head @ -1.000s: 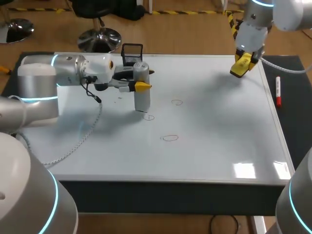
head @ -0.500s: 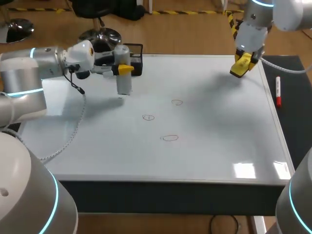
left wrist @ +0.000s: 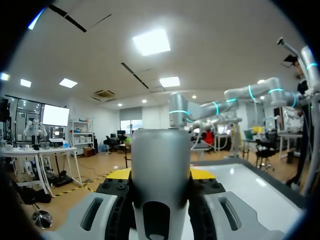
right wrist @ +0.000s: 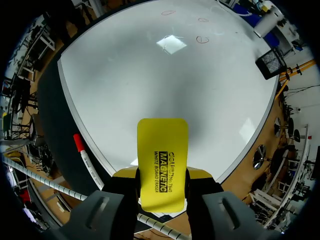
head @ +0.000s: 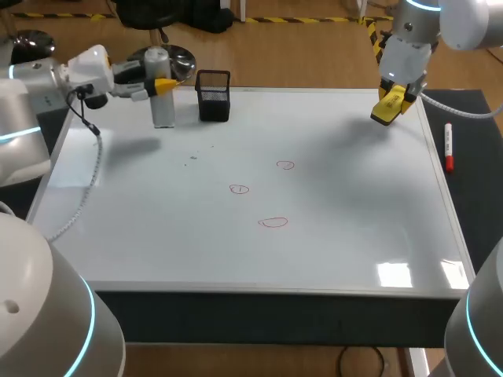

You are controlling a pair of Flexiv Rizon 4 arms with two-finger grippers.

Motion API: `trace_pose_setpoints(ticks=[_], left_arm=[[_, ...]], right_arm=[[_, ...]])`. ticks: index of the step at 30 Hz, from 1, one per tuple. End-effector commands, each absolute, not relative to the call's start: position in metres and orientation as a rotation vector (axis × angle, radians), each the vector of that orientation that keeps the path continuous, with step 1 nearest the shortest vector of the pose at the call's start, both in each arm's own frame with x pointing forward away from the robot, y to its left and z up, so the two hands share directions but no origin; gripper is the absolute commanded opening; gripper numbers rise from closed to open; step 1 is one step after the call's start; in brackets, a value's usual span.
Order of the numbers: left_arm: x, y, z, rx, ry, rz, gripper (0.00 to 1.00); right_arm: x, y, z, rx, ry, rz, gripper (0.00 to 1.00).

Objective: Pick up the inspection probe, press it on each red-marked spot on the whiteboard one by one, put down the probe, pick up the eraser, and wipe off all the red marks.

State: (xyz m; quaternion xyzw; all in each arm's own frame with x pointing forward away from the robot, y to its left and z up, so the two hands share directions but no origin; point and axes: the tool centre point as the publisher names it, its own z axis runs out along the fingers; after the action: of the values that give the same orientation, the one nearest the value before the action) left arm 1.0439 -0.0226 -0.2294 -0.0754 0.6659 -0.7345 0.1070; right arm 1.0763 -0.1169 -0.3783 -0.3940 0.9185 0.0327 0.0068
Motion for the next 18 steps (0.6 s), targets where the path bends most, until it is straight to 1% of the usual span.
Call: trace_pose_setpoints(ticks=[1, 18], left_arm=[[1.051, -0.014, -0.230, -0.235, 1.932, -2.164, 0.00], [1.061, -0.005, -0.231, -0.267, 1.900, -2.143, 0.00]], right_arm=[[1.077, -0.117, -0.377, -1.235, 2.874, 0.099, 0.00], [1.077, -0.117, -0.377, -1.235, 2.874, 0.099, 0.00]])
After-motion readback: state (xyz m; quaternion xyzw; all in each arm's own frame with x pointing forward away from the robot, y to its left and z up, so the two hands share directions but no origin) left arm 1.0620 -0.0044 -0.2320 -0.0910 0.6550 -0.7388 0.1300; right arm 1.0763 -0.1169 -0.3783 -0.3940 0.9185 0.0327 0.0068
